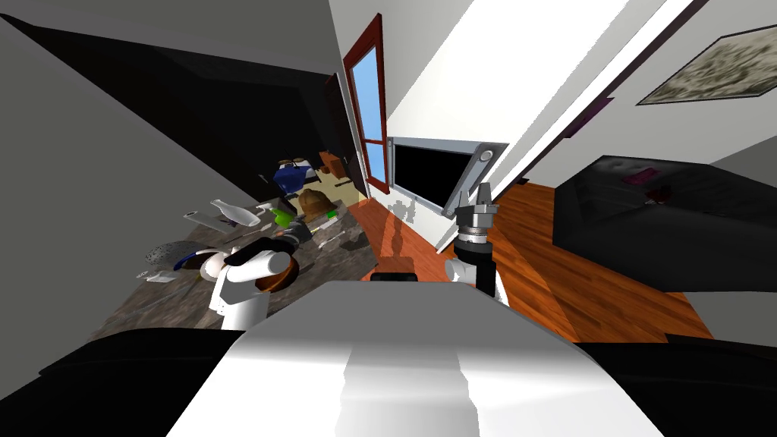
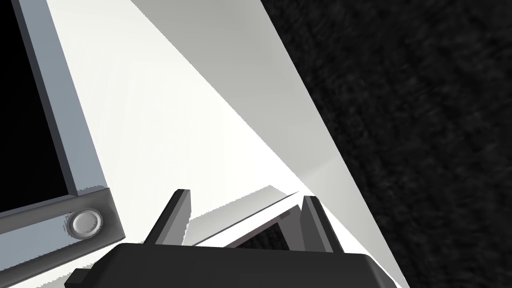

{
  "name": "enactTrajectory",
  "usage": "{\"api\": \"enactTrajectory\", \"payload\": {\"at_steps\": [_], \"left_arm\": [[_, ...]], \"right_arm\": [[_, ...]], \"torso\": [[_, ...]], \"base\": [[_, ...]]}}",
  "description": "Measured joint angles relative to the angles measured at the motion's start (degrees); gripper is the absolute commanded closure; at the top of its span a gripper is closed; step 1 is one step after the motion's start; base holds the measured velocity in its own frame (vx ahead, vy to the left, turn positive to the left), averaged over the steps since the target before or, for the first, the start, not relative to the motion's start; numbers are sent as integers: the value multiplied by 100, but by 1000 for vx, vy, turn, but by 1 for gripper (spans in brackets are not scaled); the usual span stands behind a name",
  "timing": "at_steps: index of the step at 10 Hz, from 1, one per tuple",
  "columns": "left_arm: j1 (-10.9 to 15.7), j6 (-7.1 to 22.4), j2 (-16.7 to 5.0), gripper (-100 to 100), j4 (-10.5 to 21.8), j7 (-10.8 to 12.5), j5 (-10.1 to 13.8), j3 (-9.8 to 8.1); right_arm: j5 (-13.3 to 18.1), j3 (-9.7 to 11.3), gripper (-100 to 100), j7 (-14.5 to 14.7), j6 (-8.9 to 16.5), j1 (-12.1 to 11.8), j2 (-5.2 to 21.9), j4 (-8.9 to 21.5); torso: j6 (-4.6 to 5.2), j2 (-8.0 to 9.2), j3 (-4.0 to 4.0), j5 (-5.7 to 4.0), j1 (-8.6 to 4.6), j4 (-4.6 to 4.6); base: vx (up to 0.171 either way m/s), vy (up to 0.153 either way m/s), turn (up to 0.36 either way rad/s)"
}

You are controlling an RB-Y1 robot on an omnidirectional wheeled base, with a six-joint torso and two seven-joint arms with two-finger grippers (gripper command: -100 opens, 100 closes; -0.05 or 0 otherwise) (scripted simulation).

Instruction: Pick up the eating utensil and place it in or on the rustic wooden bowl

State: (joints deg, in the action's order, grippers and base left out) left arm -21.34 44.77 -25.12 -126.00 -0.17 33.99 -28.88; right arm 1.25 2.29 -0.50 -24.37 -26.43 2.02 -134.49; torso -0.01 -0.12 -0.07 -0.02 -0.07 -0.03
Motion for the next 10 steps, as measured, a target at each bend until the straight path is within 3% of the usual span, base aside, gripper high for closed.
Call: {"api": "enactTrajectory", "payload": {"at_steps": [10], "left_arm": [[106,1479,-325,-100,303,85,294,-207]], "right_arm": [[0,0,0,0,0,0,0,0]], "torso": [[1,-6,-3,1,2,-1]], "base": [[36,-19,-12]]}}
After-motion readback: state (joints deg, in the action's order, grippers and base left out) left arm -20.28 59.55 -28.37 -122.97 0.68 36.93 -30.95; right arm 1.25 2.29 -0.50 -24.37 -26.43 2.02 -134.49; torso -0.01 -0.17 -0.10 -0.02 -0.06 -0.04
